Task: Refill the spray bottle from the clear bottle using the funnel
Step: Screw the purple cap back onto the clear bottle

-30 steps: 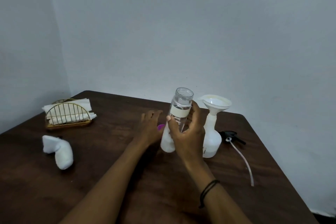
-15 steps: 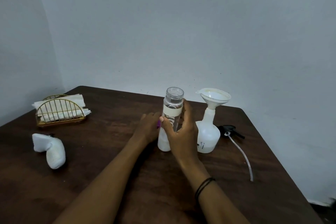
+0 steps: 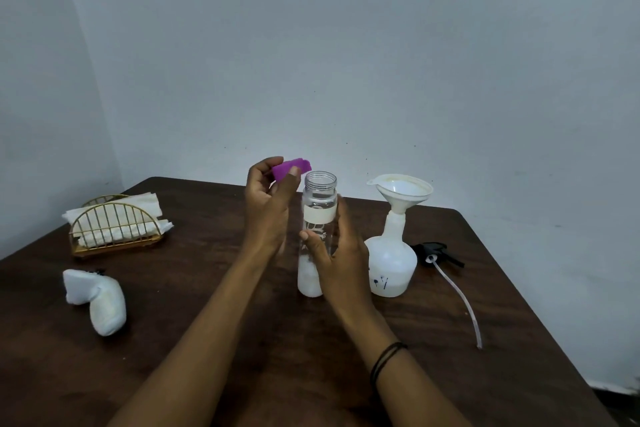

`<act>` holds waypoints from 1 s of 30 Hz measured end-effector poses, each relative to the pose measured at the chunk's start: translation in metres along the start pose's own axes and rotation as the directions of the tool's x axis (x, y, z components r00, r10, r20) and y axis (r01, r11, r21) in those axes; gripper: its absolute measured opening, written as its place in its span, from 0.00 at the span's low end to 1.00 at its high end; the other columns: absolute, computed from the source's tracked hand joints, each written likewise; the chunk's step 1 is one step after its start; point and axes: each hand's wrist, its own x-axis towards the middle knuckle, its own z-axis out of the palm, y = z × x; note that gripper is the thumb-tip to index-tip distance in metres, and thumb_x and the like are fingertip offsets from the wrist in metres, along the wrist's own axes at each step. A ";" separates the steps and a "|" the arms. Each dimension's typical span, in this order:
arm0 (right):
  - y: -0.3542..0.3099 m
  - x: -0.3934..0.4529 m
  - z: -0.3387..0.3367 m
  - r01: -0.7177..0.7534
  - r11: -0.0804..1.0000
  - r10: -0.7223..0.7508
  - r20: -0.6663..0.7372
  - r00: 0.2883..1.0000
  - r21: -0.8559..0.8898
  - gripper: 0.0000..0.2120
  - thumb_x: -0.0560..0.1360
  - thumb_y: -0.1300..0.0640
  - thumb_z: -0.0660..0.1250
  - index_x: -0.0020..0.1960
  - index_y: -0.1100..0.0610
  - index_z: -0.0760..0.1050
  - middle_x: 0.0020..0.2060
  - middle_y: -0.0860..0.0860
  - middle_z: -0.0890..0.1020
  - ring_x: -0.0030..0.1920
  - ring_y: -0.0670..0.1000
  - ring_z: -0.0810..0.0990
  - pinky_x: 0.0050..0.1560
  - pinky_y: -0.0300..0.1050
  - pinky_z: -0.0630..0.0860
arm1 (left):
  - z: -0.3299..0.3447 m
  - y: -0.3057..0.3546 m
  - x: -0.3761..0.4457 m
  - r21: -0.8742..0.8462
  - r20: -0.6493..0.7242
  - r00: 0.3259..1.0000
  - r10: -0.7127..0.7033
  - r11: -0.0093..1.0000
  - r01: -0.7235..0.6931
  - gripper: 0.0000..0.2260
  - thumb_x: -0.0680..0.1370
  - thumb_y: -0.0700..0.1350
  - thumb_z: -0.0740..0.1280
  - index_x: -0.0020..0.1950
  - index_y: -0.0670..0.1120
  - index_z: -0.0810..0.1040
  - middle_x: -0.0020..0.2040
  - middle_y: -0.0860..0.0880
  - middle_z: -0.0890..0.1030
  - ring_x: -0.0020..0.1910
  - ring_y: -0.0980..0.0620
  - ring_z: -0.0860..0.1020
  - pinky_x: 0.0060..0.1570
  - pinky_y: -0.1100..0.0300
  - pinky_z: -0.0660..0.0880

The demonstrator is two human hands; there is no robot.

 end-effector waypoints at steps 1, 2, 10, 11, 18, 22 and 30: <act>0.000 0.001 0.000 0.001 1.000 -0.001 0.005 1.000 0.005 0.31 0.77 0.51 0.71 0.77 0.51 0.63 0.67 0.45 0.78 0.65 0.42 0.78 0.64 0.45 0.77 | 0.003 0.003 -0.003 -0.039 0.014 1.000 0.012 0.999 -0.011 0.12 0.76 0.41 0.73 0.56 0.49 0.76 0.53 0.48 0.80 0.51 0.53 0.82 0.51 0.54 0.80; 0.001 0.001 0.000 -0.003 1.000 0.003 0.014 1.000 0.010 0.31 0.77 0.50 0.71 0.76 0.50 0.63 0.67 0.46 0.78 0.64 0.43 0.78 0.63 0.46 0.78 | 0.006 0.007 -0.006 -0.058 0.040 0.999 0.032 0.998 -0.030 0.12 0.75 0.39 0.73 0.55 0.48 0.75 0.52 0.48 0.80 0.49 0.55 0.82 0.48 0.57 0.80; 0.000 -0.002 0.001 -0.006 1.000 0.006 0.030 1.000 0.001 0.28 0.78 0.53 0.70 0.75 0.45 0.65 0.61 0.48 0.81 0.59 0.44 0.81 0.60 0.47 0.79 | 0.005 0.006 -0.017 0.239 0.296 0.932 0.208 0.929 -0.283 0.18 0.71 0.40 0.76 0.58 0.50 0.76 0.56 0.51 0.80 0.54 0.52 0.81 0.50 0.56 0.81; 0.002 -0.002 0.001 -0.008 1.000 0.008 0.029 1.000 0.002 0.28 0.78 0.54 0.70 0.75 0.47 0.65 0.61 0.49 0.81 0.60 0.45 0.81 0.60 0.48 0.79 | 0.003 0.006 -0.016 0.278 0.322 0.917 0.233 0.903 -0.327 0.17 0.72 0.42 0.75 0.59 0.50 0.77 0.57 0.51 0.80 0.56 0.52 0.80 0.52 0.54 0.81; -0.002 0.000 -0.002 -0.003 0.998 0.001 0.022 1.000 0.057 0.27 0.78 0.54 0.70 0.74 0.51 0.67 0.56 0.48 0.84 0.54 0.44 0.83 0.56 0.45 0.81 | -0.001 0.010 -0.010 0.361 0.471 0.867 0.163 0.861 -0.358 0.15 0.77 0.46 0.67 0.63 0.53 0.75 0.58 0.58 0.79 0.55 0.58 0.80 0.53 0.59 0.79; -0.001 -0.001 0.000 -0.011 1.000 0.011 0.024 1.000 0.026 0.23 0.77 0.49 0.69 0.70 0.46 0.69 0.55 0.47 0.84 0.55 0.44 0.83 0.56 0.47 0.81 | 0.002 0.006 -0.011 0.317 0.418 0.893 0.168 0.894 -0.317 0.16 0.74 0.53 0.69 0.60 0.52 0.77 0.59 0.50 0.78 0.54 0.58 0.79 0.48 0.64 0.78; -0.002 -0.001 0.000 -0.001 1.000 0.001 0.025 1.000 0.025 0.28 0.76 0.42 0.65 0.73 0.51 0.67 0.57 0.48 0.83 0.56 0.45 0.83 0.56 0.50 0.80 | 0.009 -0.001 -0.014 0.224 0.346 0.938 0.004 0.971 -0.086 0.18 0.84 0.52 0.56 0.73 0.48 0.69 0.63 0.50 0.78 0.53 0.63 0.81 0.49 0.66 0.77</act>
